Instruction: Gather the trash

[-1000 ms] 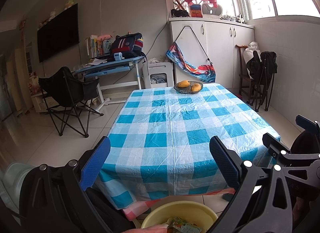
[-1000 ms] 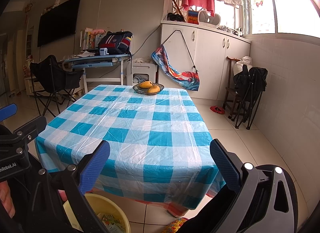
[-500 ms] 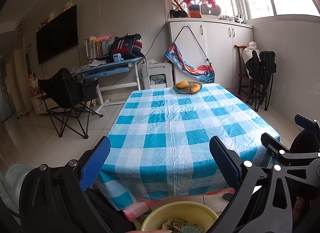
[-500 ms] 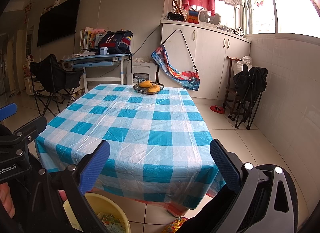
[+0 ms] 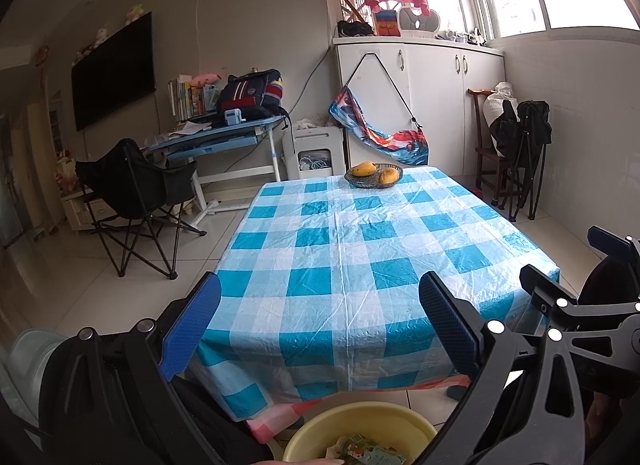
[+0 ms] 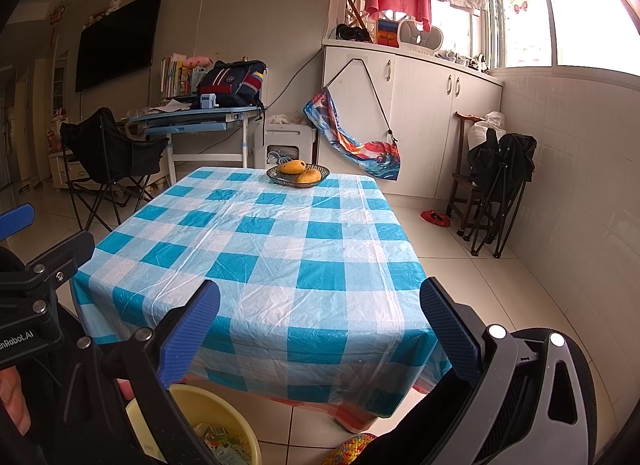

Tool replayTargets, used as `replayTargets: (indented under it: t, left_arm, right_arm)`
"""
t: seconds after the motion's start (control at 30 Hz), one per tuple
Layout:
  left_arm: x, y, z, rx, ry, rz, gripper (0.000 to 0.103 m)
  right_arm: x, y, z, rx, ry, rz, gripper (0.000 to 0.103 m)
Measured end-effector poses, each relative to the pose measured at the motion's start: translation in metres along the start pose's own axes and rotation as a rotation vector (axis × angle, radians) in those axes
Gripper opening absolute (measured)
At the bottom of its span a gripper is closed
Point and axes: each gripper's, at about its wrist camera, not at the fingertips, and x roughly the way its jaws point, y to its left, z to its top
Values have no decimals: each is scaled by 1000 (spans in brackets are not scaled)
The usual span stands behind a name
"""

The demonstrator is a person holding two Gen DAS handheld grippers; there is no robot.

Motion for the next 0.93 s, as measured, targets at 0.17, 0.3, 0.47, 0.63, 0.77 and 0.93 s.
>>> replayTargets:
  t: [0.17, 0.3, 0.47, 0.63, 0.77, 0.93]
  left_arm:
    - [3, 2, -1, -11, 24, -22, 96]
    - [6, 9, -3, -30, 41, -25, 96]
    - [5, 8, -5, 7, 38, -40, 96]
    - [7, 0, -8, 67, 25, -4, 96]
    - [15, 9, -7, 31, 78, -16, 96]
    - [18, 12, -10, 1, 91, -5, 96]
  right_arm:
    - [0, 1, -2, -2, 3, 2, 96]
    - [1, 1, -7, -5, 5, 5, 96]
    - [0, 1, -8, -6, 4, 5, 96]
    - [1, 1, -7, -6, 5, 4, 96]
    - [1, 1, -7, -6, 6, 5, 96]
    - [1, 1, -6, -7, 6, 5, 96]
